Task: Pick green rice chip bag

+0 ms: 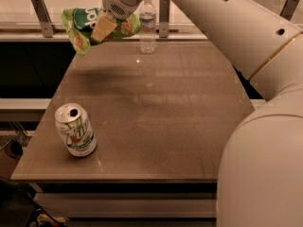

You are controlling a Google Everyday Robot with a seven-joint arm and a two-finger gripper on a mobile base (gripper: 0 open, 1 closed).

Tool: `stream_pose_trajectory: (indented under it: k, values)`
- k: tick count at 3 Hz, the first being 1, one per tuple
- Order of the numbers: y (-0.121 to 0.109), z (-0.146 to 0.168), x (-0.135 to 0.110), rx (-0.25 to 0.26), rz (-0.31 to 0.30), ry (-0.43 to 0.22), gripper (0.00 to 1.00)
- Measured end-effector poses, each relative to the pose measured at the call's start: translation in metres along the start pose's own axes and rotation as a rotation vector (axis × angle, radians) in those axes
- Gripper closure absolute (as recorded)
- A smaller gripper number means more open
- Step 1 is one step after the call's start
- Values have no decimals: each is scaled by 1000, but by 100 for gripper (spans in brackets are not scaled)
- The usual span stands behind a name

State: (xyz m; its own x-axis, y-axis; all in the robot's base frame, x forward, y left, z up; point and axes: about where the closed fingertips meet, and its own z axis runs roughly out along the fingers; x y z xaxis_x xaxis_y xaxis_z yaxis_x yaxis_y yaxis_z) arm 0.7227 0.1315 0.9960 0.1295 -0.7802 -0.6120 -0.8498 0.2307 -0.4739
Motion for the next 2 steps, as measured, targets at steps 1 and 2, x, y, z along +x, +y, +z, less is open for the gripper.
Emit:
stream_pose_trajectory:
  k: [1, 2]
  values:
    - [-9, -15, -6, 30, -8, -5, 100]
    - [-19, -26, -3, 56, 9, -7, 100]
